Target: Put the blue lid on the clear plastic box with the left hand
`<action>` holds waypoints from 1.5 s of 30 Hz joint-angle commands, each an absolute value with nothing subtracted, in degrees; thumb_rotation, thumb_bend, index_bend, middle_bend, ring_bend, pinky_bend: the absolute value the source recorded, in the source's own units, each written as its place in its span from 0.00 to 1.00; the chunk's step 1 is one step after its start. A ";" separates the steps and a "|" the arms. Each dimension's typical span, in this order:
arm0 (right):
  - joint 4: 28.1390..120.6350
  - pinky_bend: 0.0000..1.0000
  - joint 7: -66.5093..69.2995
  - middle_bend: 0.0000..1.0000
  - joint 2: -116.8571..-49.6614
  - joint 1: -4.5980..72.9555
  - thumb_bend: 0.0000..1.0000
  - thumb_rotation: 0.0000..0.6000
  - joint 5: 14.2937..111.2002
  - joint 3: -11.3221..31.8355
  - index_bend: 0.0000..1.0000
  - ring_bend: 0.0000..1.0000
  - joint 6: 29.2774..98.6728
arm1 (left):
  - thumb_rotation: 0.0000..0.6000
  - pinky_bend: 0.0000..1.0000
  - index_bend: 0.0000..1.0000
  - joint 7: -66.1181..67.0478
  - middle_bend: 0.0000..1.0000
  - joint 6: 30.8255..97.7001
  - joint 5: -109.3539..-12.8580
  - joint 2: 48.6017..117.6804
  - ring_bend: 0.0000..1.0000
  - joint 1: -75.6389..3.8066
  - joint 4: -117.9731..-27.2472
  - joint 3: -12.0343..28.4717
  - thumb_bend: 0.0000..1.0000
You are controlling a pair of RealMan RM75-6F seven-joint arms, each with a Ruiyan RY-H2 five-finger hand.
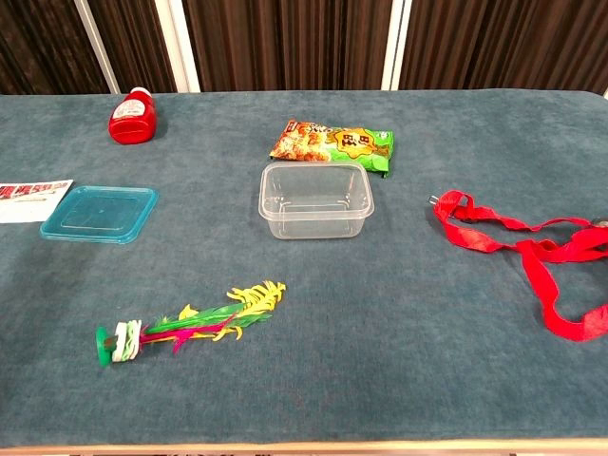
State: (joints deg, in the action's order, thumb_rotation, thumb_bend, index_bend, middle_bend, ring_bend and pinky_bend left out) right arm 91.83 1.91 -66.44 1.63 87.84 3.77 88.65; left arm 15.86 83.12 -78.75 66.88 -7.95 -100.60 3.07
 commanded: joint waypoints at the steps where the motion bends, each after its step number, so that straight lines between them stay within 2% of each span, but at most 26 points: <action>1: 91.93 0.00 1.90 0.04 -66.31 1.59 0.39 1.00 87.82 3.76 0.08 0.02 88.65 | 1.00 0.02 0.00 15.97 0.04 83.12 -78.70 66.92 0.05 -7.95 -100.61 3.14 0.10; 16: 92.64 0.00 1.40 0.04 -65.57 1.28 0.39 1.00 87.44 3.41 0.08 0.02 88.42 | 1.00 0.02 0.00 13.18 0.04 81.75 -76.65 66.38 0.05 -8.69 -98.84 5.01 0.10; 30: 93.89 0.00 1.19 0.04 -64.92 1.03 0.39 1.00 86.10 3.26 0.08 0.02 87.51 | 1.00 0.02 0.00 9.28 0.04 81.42 -79.94 66.98 0.05 -10.60 -93.03 6.19 0.10; 36: 94.94 0.00 1.70 0.04 -64.59 0.84 0.39 1.00 85.14 3.31 0.08 0.02 87.05 | 1.00 0.02 0.00 10.26 0.04 75.24 -77.88 66.43 0.05 -14.57 -89.51 7.76 0.09; 45: 96.70 0.00 2.17 0.04 -63.71 0.71 0.39 1.00 81.84 3.70 0.08 0.02 85.11 | 1.00 0.02 0.00 14.61 0.04 60.59 -72.28 67.34 0.05 -23.92 -85.08 9.97 0.08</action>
State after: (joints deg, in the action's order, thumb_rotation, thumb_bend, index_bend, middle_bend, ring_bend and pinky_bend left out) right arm 96.56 2.06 -63.83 0.74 82.01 3.58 85.23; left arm 12.84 64.19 -74.29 66.54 -20.98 -87.21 9.16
